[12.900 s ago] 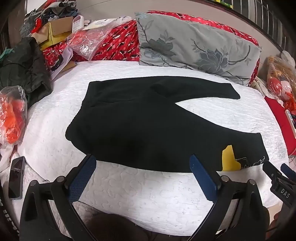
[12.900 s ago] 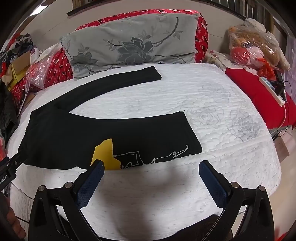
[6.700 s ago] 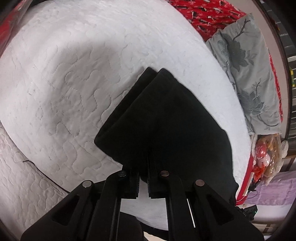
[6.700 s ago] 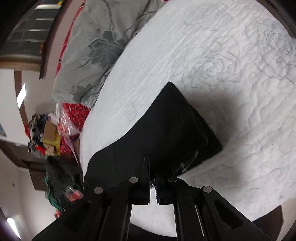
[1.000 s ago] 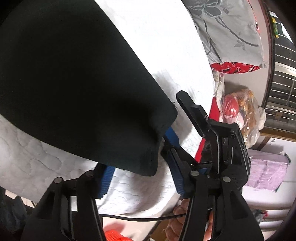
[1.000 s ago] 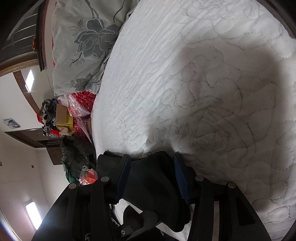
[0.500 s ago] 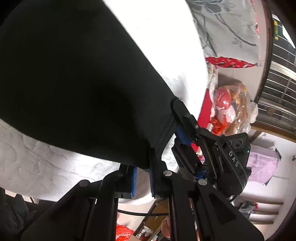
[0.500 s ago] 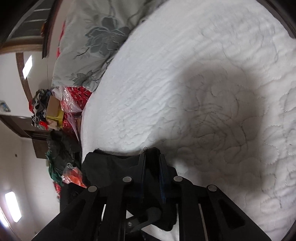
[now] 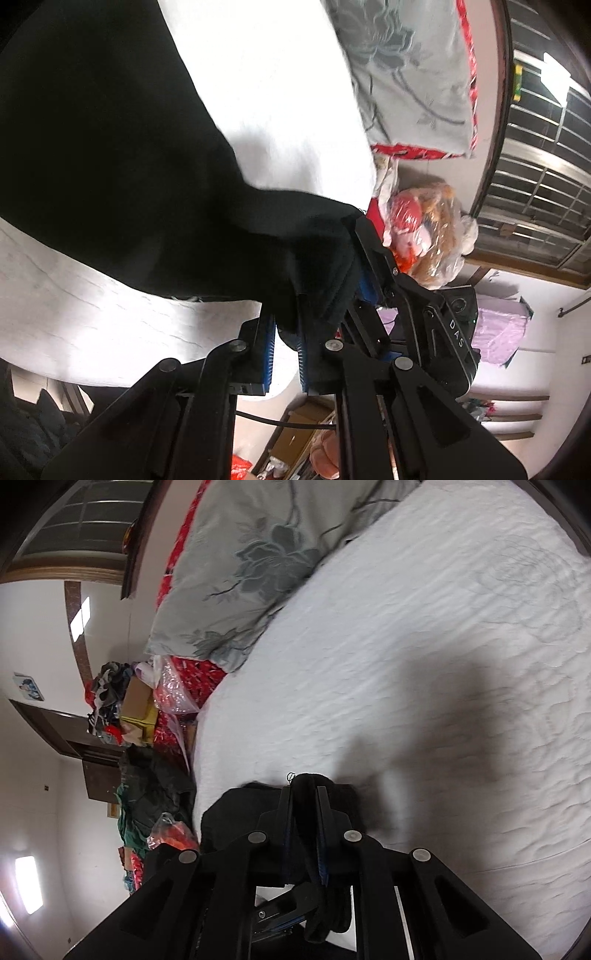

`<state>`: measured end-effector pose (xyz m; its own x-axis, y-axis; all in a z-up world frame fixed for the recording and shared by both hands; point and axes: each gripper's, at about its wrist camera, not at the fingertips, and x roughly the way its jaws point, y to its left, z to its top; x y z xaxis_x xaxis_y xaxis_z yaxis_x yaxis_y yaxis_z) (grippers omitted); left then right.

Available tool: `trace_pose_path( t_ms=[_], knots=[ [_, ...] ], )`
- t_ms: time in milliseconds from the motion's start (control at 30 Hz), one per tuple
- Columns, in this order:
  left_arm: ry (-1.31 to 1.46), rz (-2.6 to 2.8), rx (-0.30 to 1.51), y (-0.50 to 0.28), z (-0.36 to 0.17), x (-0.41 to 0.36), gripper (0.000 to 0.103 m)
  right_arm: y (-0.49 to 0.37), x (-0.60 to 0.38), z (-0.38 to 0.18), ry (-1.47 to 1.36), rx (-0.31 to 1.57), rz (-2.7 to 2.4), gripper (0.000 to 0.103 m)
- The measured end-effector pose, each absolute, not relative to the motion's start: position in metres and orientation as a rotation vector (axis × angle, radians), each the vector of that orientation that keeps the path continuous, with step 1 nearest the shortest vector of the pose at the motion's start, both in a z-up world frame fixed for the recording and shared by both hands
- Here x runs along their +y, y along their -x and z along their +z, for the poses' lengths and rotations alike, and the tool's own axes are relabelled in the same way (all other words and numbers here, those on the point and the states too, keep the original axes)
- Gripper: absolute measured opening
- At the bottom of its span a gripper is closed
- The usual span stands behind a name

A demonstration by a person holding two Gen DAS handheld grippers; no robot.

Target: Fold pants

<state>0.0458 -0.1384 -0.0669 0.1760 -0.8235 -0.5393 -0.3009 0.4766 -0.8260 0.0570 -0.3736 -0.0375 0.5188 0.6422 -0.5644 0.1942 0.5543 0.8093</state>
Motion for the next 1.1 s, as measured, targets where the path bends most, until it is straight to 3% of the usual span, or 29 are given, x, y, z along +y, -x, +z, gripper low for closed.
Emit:
trace_pose_path(
  t_ms=[367,667,933,1033,1100],
  knots=[
    [1.209,-0.431,1.324,-0.055,-0.07,-0.059,0.008,-0.085,-0.291,-0.025,-0.962,1.063,0.392,0.01],
    [1.296,-0.306,1.292,-0.067,-0.094,0.014,0.008,-0.118,-0.204,-0.047,-0.926,1.148,0.407,0.011],
    [1.202,-0.194,1.239,-0.074,-0.091,0.071,0.008,-0.128,-0.147,-0.067,-0.802,1.272,0.394,0.015],
    [1.137,-0.224,1.243,-0.076,-0.084,0.079,0.015,-0.116,-0.16,-0.047,-0.844,1.203,0.422,0.019],
    [1.083,-0.254,1.251,-0.075,-0.081,0.081,0.031,-0.102,-0.178,-0.034,-0.895,1.15,0.44,0.03]
  ],
)
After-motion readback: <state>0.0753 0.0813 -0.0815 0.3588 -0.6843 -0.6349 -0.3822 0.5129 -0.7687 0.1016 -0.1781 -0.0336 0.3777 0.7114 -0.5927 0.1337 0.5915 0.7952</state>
